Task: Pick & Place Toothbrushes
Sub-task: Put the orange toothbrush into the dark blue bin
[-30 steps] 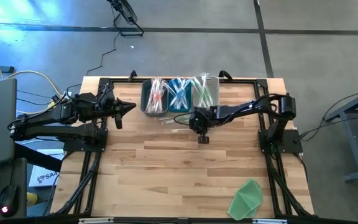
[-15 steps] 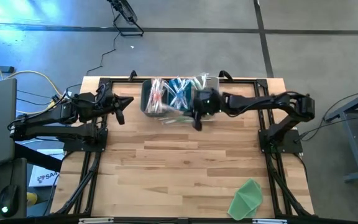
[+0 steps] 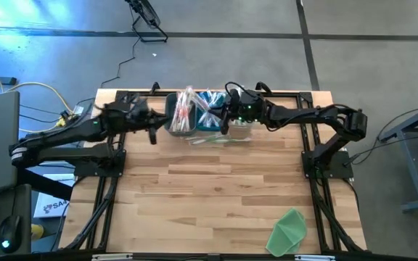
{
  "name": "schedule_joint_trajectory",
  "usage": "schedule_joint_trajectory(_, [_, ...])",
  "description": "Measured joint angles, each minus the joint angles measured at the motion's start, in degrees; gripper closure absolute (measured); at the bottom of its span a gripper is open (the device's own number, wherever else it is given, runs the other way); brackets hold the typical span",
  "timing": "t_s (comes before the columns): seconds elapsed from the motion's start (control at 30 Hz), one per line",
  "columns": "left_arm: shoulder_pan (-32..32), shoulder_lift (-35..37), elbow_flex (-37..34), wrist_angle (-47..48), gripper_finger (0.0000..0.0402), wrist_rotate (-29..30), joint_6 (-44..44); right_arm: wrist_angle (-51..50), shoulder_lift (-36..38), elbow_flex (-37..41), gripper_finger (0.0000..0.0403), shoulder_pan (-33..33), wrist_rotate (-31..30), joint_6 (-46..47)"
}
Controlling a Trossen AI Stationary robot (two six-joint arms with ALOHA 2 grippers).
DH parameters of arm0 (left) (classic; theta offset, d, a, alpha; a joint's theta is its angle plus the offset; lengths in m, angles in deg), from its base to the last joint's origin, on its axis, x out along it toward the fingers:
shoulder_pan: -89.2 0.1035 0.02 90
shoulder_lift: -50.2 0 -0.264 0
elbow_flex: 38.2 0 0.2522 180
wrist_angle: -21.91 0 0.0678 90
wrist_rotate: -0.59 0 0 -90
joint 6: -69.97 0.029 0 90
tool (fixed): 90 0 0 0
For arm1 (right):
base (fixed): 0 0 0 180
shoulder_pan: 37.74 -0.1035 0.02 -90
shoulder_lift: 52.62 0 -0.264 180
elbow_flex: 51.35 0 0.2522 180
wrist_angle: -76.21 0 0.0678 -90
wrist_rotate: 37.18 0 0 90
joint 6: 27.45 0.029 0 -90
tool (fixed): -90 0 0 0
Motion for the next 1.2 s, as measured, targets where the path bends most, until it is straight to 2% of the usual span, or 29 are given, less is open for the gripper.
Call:
schedule_joint_trajectory(0.07, [1.16, -3.58, -0.95, -5.01, 0.0401, -0.15, 0.0, 0.1, 0.0, 0.0, 0.0388, 0.51, -0.88, -0.19])
schedule_joint_trajectory(0.17, [3.74, -7.87, -1.36, -11.27, 0.0401, -0.71, -0.01, 0.14, 0.0, 0.0, 0.0388, 1.5, 0.97, -0.25])
schedule_joint_trajectory(0.33, [7.51, -13.3, -1.41, -19.84, 0.0401, -7.07, 0.43, 1.11, 0.0, 0.0, 0.0388, 3.24, 6.81, -0.28])
schedule_joint_trajectory(0.47, [10.22, -17.4, -1.41, -23.52, 0.0401, -8.79, 0.42, 1.13, 0.0, 0.0, 0.0388, 3.39, 7.09, -0.34])
schedule_joint_trajectory(0.83, [16.66, -27.73, -1.41, -43.94, 0.0401, -21.43, 0.4, 1.22, 0.02, 0.0, 0.0388, 4.02, 9.88, -2.8])
schedule_joint_trajectory(1.07, [16.94, -29.65, -1.38, -46.0, 0.0398, -21.07, 0.42, 1.54, 0.02, 0.0, 0.0388, 5.93, 9.89, -2.87])
schedule_joint_trajectory(1.2, [16.94, -29.88, -1.37, -45.91, 0.0366, -20.92, -1.38, 1.54, 0.02, 0.0, 0.0388, 5.95, 9.97, -2.96])
